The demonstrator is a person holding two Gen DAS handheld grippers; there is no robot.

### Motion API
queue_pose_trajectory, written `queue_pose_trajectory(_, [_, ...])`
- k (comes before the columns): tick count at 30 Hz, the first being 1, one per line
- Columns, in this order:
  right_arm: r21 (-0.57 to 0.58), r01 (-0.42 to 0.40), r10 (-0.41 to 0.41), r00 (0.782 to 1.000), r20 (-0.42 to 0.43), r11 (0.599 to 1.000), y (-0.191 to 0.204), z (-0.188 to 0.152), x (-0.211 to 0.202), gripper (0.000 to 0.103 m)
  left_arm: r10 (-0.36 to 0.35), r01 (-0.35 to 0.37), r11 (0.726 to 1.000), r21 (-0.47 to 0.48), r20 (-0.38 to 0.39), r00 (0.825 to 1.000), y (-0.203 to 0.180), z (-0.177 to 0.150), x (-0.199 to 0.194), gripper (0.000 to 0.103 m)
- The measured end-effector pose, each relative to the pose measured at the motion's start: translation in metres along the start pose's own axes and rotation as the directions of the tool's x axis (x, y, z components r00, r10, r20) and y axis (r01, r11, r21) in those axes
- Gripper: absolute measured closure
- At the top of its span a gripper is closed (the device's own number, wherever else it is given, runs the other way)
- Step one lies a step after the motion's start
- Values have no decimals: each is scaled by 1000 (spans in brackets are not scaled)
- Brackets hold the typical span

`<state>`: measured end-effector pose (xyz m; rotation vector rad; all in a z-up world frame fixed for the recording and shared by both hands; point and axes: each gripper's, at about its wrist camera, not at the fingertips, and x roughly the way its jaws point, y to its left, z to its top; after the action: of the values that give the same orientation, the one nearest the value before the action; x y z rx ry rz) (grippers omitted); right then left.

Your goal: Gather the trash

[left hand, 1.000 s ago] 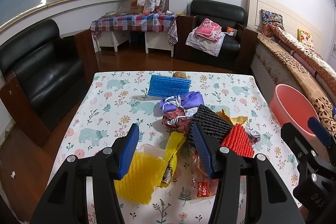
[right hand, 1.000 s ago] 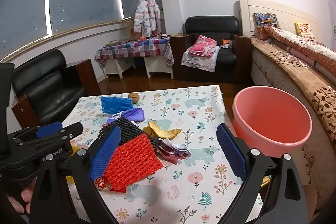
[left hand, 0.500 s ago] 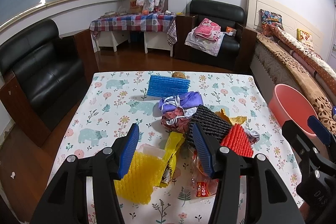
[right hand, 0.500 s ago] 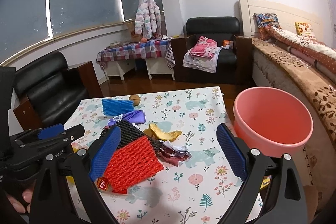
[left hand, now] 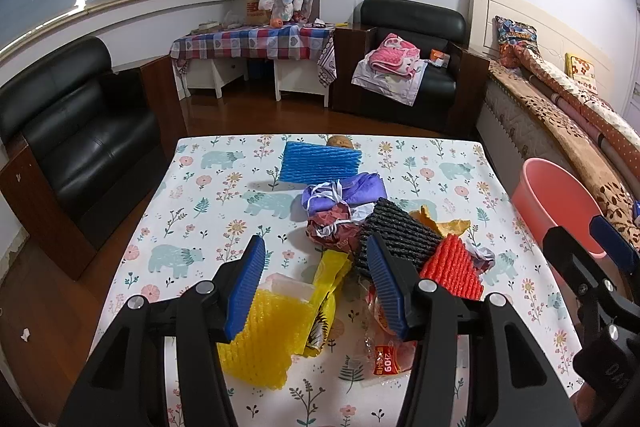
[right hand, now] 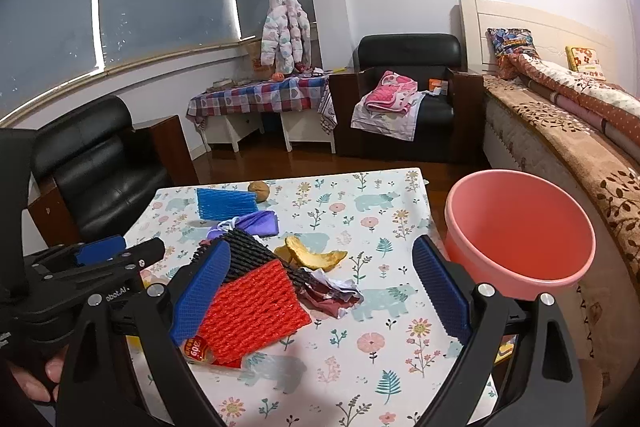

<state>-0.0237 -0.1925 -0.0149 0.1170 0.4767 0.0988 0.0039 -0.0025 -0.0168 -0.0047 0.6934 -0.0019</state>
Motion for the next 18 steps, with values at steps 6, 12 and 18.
queue_pose_trajectory(6, [-10, 4, -4, 1000, 18, 1000, 2, 0, -3, 10, 0, 0, 1000, 2, 0, 1000, 0, 1, 0, 50])
queue_pose_trajectory(12, [-59, 23, -22, 1000, 6, 998, 10, -3, -3, 10, 1, -1, 1000, 2, 0, 1000, 0, 0, 0, 50])
queue_pose_trajectory(18, [-39, 19, -18, 1000, 11, 999, 7, -3, -4, 10, -1, 1, 1000, 0, -1, 1000, 0, 1, 0, 50])
